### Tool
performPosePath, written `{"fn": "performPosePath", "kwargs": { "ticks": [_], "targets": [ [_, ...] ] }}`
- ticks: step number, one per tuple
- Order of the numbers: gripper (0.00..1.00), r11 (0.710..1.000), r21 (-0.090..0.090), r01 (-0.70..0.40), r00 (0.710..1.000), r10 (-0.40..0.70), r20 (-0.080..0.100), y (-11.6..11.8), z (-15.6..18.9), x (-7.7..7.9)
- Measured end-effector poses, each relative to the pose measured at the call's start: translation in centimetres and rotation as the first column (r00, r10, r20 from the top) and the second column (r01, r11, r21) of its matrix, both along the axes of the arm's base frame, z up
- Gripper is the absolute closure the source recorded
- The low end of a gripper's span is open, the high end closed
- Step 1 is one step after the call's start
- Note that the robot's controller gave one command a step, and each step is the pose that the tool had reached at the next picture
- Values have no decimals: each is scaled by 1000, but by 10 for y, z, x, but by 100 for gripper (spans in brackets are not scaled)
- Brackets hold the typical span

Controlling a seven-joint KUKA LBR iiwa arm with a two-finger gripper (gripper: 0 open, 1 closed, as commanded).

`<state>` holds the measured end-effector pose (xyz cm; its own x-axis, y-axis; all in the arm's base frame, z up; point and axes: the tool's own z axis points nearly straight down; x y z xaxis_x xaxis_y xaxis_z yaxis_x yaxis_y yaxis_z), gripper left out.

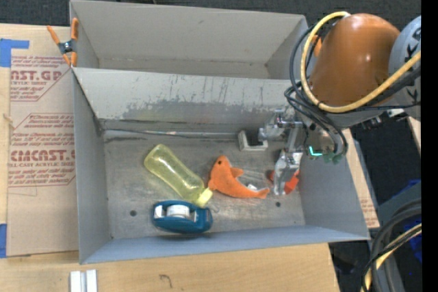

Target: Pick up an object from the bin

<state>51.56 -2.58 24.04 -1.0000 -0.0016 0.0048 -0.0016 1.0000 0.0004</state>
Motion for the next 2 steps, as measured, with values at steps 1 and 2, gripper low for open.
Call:
{"fn": "performPosePath", "kwargs": {
  "ticks": [1, 2],
  "targets": [
    [0, 1000, 0, 0, 1000, 0, 7, 0, 3, 1],
    [0, 999, -1, -52, 999, 52, 13, 12, -50, 5]
  ]
}}
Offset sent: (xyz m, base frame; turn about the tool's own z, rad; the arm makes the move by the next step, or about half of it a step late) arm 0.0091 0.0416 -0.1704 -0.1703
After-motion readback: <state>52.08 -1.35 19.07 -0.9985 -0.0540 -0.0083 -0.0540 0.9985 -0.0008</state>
